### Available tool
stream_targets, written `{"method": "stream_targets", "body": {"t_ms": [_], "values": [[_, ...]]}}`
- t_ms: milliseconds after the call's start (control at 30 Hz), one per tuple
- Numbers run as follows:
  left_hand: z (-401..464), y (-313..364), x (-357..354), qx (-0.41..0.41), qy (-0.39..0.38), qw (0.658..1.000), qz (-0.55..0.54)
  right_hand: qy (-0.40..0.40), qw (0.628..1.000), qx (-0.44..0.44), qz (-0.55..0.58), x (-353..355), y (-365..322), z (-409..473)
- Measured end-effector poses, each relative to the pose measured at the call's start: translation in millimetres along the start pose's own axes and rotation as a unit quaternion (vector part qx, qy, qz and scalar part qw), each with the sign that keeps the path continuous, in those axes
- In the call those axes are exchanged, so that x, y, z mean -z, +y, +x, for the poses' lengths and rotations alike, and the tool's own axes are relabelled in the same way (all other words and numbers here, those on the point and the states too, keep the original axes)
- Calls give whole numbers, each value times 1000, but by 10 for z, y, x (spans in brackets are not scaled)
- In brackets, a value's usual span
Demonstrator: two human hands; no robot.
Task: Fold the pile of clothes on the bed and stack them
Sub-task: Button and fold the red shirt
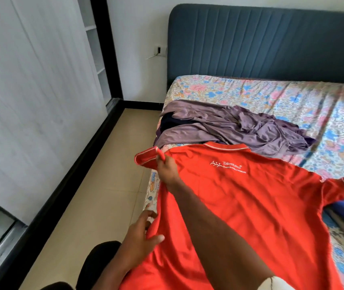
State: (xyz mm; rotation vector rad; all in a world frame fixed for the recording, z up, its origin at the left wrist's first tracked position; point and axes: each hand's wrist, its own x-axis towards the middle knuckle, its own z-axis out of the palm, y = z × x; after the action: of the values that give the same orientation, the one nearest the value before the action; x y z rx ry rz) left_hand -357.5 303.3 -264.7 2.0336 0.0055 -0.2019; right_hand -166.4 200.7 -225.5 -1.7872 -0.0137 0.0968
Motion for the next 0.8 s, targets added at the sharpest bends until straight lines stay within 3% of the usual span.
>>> {"method": "stream_targets", "body": {"t_ms": [67, 200, 233, 300, 367, 533, 633, 800], "values": [[89, 304, -97, -51, -3, 999, -8, 25, 987, -10, 160, 285, -96, -23], [285, 829, -532, -117, -42, 992, 31, 130, 950, -78, 273, 1100, -22, -29], [309, 920, -680, -121, -61, 989, 56, 179, 947, -116, 241, 1331, 115, -20], [320, 1015, -957, -115, -95, 981, 128, 274, 937, -206, 63, 1750, 363, -129], [295, 1025, -1153, -104, -115, 970, 187, 295, 924, -234, -73, 1977, 518, -306], [229, 1002, -1305, -102, -108, 961, 232, 273, 944, -152, -103, 2151, 565, -502], [193, 1000, -1287, -102, -100, 962, 232, 311, 941, -94, -95, 2206, 548, -532], [90, 1012, -1310, -95, -97, 963, 232, 328, 924, -155, -122, 2339, 515, -706]]}}
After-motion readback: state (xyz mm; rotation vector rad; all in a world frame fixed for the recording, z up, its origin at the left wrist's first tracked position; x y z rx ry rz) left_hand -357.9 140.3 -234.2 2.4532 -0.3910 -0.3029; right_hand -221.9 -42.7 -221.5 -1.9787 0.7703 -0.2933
